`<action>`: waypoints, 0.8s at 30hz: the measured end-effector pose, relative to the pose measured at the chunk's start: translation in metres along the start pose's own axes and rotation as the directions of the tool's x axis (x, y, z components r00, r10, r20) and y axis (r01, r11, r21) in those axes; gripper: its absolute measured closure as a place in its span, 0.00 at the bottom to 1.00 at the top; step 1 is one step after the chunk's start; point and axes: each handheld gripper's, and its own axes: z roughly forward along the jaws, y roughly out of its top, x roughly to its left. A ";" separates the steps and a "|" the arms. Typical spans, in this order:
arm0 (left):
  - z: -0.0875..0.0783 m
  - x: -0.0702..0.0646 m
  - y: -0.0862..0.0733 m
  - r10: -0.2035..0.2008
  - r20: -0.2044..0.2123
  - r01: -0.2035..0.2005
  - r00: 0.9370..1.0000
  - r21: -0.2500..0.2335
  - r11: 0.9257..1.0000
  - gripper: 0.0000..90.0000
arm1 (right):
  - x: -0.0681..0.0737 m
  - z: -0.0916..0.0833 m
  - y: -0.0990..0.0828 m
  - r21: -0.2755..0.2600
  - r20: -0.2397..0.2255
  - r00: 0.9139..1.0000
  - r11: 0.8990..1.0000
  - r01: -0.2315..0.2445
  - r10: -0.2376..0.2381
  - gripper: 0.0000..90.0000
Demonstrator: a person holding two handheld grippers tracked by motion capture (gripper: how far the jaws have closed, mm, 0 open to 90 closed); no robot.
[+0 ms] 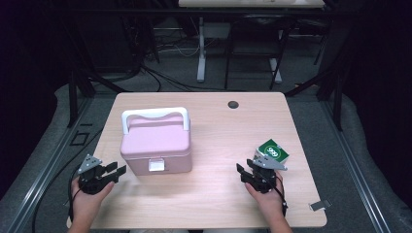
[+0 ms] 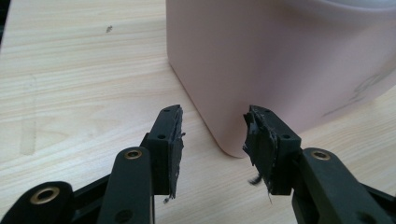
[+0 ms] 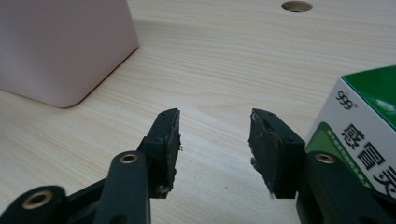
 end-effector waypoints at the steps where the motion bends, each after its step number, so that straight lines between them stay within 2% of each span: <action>1: -0.001 0.001 0.001 -0.005 0.001 0.005 1.000 -0.003 1.000 0.63 | -0.001 0.000 -0.001 0.000 0.009 1.000 1.000 -0.005 0.005 0.60; 3: -0.001 0.002 0.001 -0.023 0.001 0.023 1.000 -0.014 1.000 0.65 | -0.004 0.000 -0.002 0.014 0.013 1.000 1.000 -0.021 0.021 0.64; 4: -0.002 0.003 0.001 -0.030 0.003 0.030 1.000 -0.020 0.999 0.67 | -0.006 0.001 -0.003 0.012 -0.016 0.999 0.999 -0.037 0.037 0.66; 7: -0.003 0.003 0.002 -0.029 -0.009 0.028 1.000 -0.022 0.999 0.72 | -0.008 0.002 -0.003 0.009 -0.012 0.998 0.998 -0.056 0.056 0.70; 9: -0.005 0.004 0.002 -0.031 -0.012 0.031 0.999 -0.023 0.999 0.76 | -0.008 0.002 -0.002 0.011 -0.029 0.997 0.998 -0.067 0.068 0.71; 15: -0.007 0.003 0.004 -0.030 -0.013 0.029 0.999 -0.022 0.999 0.88 | -0.002 0.008 -0.003 0.016 -0.020 0.999 0.999 -0.046 0.046 0.75; 16: -0.007 0.004 0.004 -0.028 -0.019 0.027 0.999 -0.018 0.999 0.91 | 0.002 0.011 -0.002 0.023 0.002 0.999 0.999 -0.033 0.033 0.78; 18: -0.008 0.005 0.005 -0.033 -0.026 0.033 0.999 -0.021 0.999 0.96 | 0.004 0.012 -0.001 0.025 0.008 1.000 0.999 -0.030 0.030 0.85; 20: -0.006 0.006 0.008 -0.035 -0.027 0.034 0.999 -0.019 0.999 1.00 | 0.007 0.014 0.001 0.029 -0.018 1.000 0.999 -0.012 0.013 0.90; 23: -0.004 0.007 0.012 -0.028 -0.023 0.027 0.999 -0.016 1.000 1.00 | 0.011 0.018 0.003 0.031 -0.026 1.000 0.999 0.018 -0.017 0.96; 24: -0.002 0.007 0.013 -0.023 -0.018 0.023 1.000 -0.016 1.000 1.00 | 0.017 0.025 0.007 0.041 -0.053 0.998 0.999 0.035 -0.033 0.99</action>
